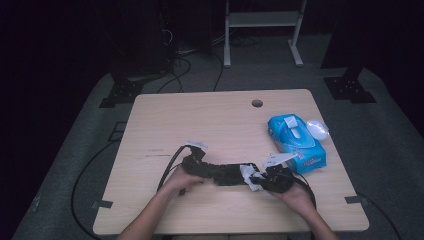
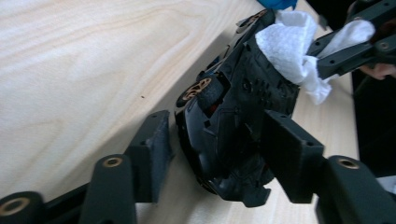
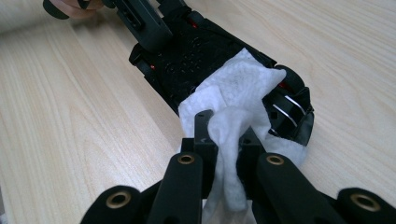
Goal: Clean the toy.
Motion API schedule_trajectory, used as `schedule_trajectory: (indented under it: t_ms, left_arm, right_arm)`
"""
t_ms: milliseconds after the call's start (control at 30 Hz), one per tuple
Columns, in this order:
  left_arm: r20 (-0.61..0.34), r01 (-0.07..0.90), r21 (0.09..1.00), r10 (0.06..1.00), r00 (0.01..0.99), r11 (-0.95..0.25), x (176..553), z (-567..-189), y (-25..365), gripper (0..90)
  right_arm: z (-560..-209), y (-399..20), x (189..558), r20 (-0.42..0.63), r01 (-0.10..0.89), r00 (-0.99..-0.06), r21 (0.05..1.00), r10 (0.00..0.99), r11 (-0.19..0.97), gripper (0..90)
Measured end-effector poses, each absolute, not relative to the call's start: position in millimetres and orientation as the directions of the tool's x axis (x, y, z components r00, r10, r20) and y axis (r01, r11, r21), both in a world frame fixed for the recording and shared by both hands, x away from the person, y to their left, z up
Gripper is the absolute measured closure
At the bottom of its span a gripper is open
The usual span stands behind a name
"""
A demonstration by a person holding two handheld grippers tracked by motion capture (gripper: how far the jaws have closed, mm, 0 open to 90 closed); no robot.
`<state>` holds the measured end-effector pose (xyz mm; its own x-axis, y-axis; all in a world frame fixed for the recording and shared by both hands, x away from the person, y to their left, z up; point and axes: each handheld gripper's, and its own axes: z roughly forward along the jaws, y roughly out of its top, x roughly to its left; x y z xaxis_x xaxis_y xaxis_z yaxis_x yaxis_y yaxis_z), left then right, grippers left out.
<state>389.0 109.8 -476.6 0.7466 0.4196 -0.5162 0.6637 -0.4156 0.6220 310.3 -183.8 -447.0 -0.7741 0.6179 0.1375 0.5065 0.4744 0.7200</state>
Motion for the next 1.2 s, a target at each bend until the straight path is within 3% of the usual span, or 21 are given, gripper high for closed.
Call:
schedule_trajectory:
  t_ms: [200,367,733,1200]
  left_arm:
    - [-0.526,0.659,0.637,0.4,0.751,-0.4,387,-479,110,47.0]
    - [-0.439,0.58,0.708,0.394,0.808,-0.402,379,-476,109,48.3]
    - [-0.136,0.312,0.825,0.369,0.919,-0.471,355,-462,102,55.8]
    - [-0.002,0.158,0.838,0.288,0.958,-0.522,339,-462,93,64.4]
  right_arm:
    - [-448,-185,309,0.137,0.504,-0.774,0.724,0.619,0.47,83.5]
    - [-450,-188,305,0.147,0.498,-0.778,0.737,0.611,0.457,83.5]
    - [-454,-194,299,0.136,0.5,-0.766,0.74,0.629,0.449,83.5]
    - [-459,-204,295,0.151,0.524,-0.756,0.723,0.637,0.451,83.4]
